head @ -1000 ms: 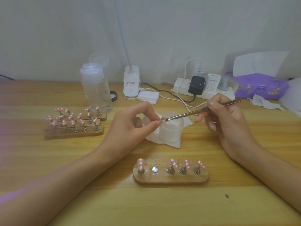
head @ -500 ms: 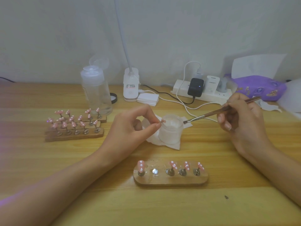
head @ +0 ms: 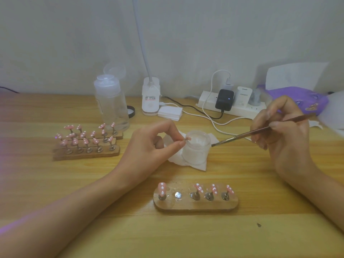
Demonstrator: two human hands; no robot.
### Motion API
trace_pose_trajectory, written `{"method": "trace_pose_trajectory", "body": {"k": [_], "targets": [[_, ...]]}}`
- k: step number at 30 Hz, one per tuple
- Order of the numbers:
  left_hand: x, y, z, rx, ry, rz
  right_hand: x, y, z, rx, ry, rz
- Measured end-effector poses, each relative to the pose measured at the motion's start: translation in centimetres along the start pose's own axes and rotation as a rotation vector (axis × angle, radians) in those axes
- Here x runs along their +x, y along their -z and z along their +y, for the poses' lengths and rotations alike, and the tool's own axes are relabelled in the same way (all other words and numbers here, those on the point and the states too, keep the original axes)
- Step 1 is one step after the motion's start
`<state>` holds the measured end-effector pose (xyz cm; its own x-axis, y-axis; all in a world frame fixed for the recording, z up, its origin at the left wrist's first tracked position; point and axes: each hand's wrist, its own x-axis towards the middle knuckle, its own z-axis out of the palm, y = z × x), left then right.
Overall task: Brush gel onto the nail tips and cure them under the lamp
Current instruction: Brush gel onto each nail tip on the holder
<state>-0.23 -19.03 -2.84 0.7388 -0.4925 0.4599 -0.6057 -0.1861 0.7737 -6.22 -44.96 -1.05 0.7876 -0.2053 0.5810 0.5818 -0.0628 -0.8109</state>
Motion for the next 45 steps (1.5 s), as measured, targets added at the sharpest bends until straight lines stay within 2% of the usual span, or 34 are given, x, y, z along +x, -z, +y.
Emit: {"method": "trace_pose_trajectory", "body": {"k": [4,8,11,14,17,21,23,26,31,41,45], "targets": [[-0.1,-0.1,-0.1,-0.038,0.004,0.027,0.4,0.6,0.1,0.113,-0.078,0.134],[0.5,0.9,1.3,-0.183,0.046,0.141,0.5,0.7,0.3,0.216,-0.2,0.227],[1.2,2.5,3.1,-0.271,-0.004,0.202,0.3,0.1,0.6,0.229,-0.266,0.212],[1.4,3.7,4.8,-0.295,-0.088,0.189,0.2,-0.3,0.6,0.218,-0.285,0.185],[0.2,3.9,5.8,-0.204,-0.142,0.107,0.3,-0.2,0.7,0.227,-0.307,0.179],[-3.0,2.9,5.4,0.071,-0.244,-0.018,0.3,-0.3,0.8,0.214,-0.326,0.153],[-4.4,2.2,4.9,0.123,-0.197,-0.064,0.3,-0.4,0.9,0.198,-0.338,0.141],[-5.6,1.4,4.2,0.101,-0.038,-0.139,0.4,-0.3,1.1,0.186,-0.343,0.131],[-5.8,0.8,3.9,0.127,0.099,-0.17,0.4,-0.2,1.3,0.198,-0.358,0.125],[-5.9,0.8,3.5,0.147,0.17,-0.195,0.4,-0.3,1.3,0.182,-0.357,0.139],[-5.9,0.8,3.8,0.228,0.147,-0.185,0.4,-0.3,1.2,0.152,-0.351,0.163]]}}
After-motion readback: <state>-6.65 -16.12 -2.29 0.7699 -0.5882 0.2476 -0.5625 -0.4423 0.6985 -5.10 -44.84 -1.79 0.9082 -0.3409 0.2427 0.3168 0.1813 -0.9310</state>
